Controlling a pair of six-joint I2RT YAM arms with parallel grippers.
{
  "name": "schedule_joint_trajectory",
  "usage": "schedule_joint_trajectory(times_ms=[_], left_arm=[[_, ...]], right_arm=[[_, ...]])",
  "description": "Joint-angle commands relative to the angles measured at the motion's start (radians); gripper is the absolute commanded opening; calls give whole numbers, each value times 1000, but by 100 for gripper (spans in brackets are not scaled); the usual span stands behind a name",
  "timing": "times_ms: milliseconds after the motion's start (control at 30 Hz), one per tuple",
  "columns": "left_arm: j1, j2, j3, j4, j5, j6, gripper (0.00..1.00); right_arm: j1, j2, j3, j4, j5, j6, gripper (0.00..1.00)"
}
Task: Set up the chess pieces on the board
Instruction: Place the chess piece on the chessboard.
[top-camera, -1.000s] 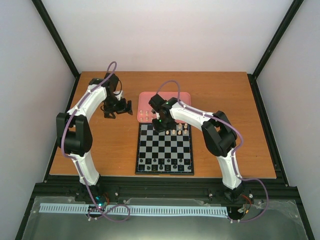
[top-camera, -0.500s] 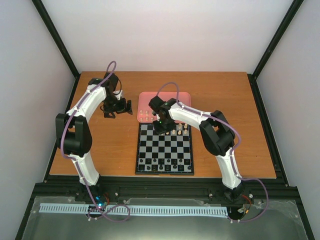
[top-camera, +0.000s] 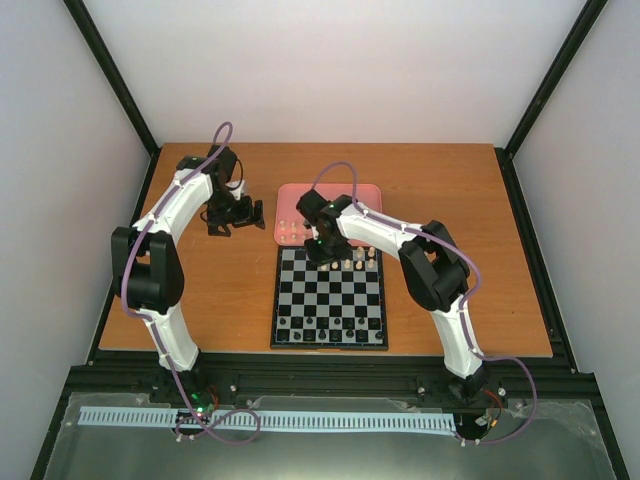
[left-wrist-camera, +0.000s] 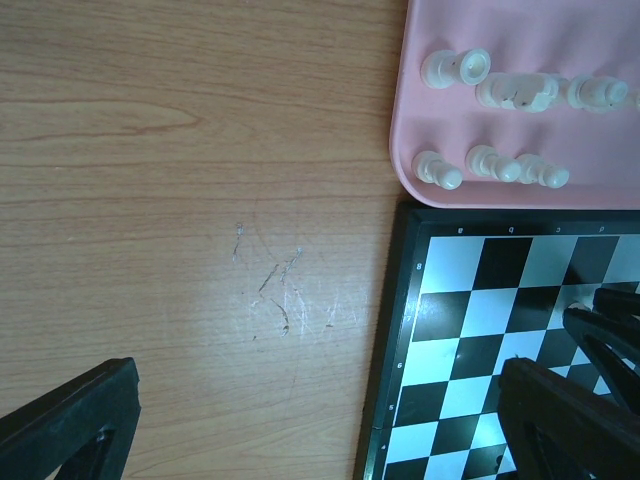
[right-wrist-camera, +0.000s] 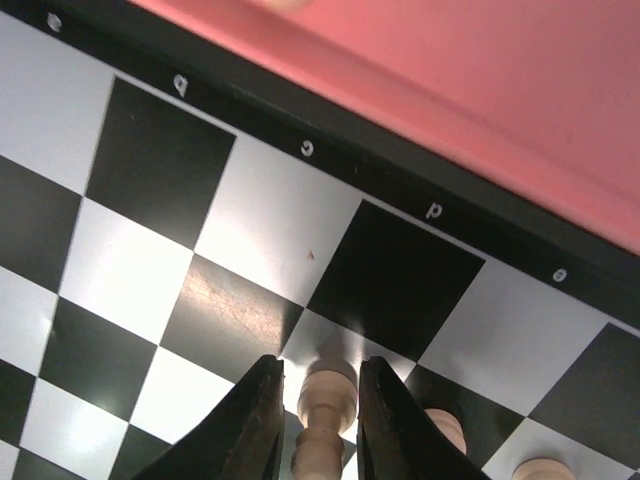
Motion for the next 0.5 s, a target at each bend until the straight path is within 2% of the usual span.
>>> schedule_joint_trajectory(times_ms=[0, 167, 367, 467], left_arm=[[-2, -34, 6, 8, 6, -11, 100], [-2, -34, 7, 9, 7, -11, 100], [-2, -31, 7, 10, 9, -11, 100], [-3, -31, 9, 10, 8, -9, 100]], right_arm=[[4, 14, 49, -1, 21, -8, 22], [4, 24, 76, -11, 23, -10, 22], [4, 14, 100, -1, 44, -11, 44], [4, 29, 149, -9, 70, -4, 46]])
